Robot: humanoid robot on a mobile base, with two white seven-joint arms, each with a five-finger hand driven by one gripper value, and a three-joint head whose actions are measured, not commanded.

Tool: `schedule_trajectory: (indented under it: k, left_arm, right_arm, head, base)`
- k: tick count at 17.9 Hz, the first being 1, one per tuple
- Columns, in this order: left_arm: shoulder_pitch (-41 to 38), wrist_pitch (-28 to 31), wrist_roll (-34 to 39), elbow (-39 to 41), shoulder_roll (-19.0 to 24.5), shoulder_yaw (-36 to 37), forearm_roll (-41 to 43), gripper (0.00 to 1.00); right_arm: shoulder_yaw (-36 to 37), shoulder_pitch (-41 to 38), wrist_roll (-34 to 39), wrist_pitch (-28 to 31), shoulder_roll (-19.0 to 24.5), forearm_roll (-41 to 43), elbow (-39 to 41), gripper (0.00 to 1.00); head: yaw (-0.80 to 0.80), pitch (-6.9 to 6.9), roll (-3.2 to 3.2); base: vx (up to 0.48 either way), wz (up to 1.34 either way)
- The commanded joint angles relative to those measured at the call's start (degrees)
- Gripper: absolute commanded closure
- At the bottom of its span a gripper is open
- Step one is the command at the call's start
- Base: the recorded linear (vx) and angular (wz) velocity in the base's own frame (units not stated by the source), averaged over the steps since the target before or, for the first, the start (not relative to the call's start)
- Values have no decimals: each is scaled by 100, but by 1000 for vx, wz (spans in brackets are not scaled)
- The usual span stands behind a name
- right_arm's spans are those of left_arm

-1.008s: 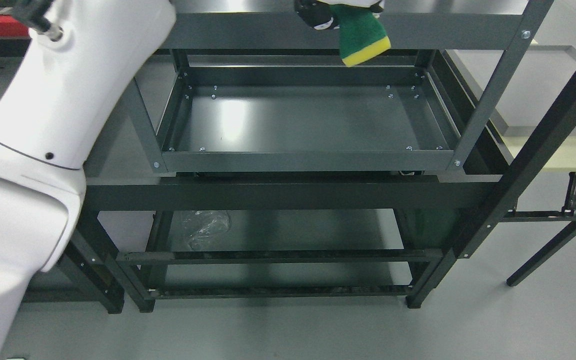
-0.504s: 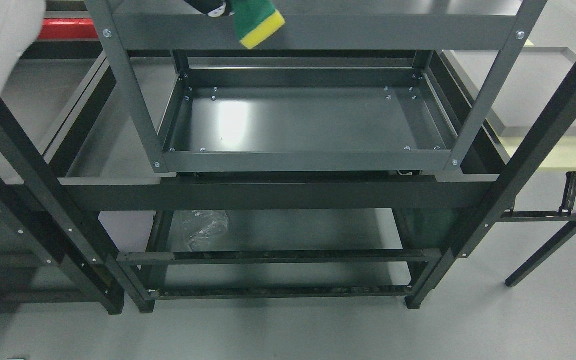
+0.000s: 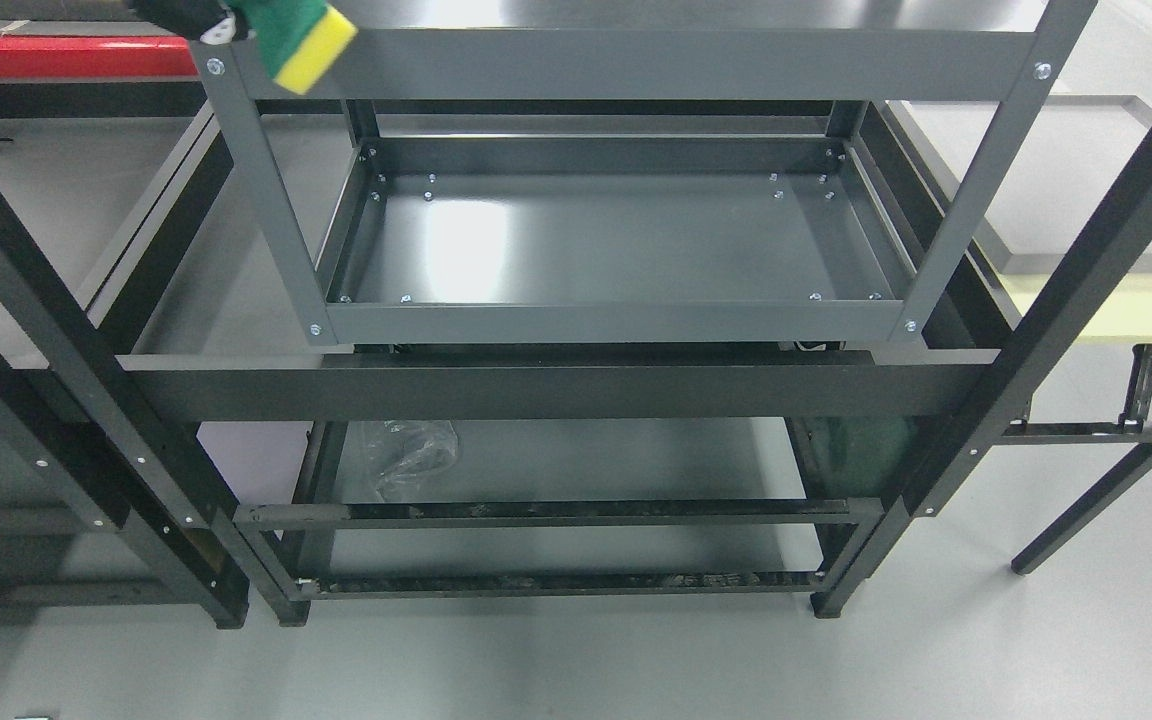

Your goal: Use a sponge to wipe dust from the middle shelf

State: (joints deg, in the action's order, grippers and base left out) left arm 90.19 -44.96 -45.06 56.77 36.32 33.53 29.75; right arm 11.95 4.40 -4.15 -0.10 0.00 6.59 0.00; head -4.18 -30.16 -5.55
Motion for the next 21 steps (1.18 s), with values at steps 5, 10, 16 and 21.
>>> schedule_trajectory:
  k: [5, 10, 16, 21]
  left_arm:
    - [121, -4, -21, -762, -1817, -716, 839, 98]
    - [552, -4, 119, -1570, -3532, -866, 1270, 98]
    - [860, 479, 1147, -1748, -3532, 494, 1244, 98]
    - [860, 1899, 1937, -1249, -3532, 2259, -359, 98]
  right_arm:
    - [0, 0, 2, 414, -100, 0, 100, 0]
    - [0, 0, 2, 414, -100, 0, 100, 0]
    - [0, 9, 2, 414, -100, 0, 100, 0]
    - [0, 0, 2, 414, -100, 0, 100, 0]
  head:
    - [0, 0, 0]
    - [0, 0, 0]
    - [0, 0, 0]
    - [0, 0, 0]
  base:
    - [0, 0]
    - [0, 0]
    - [0, -3]
    - [0, 0]
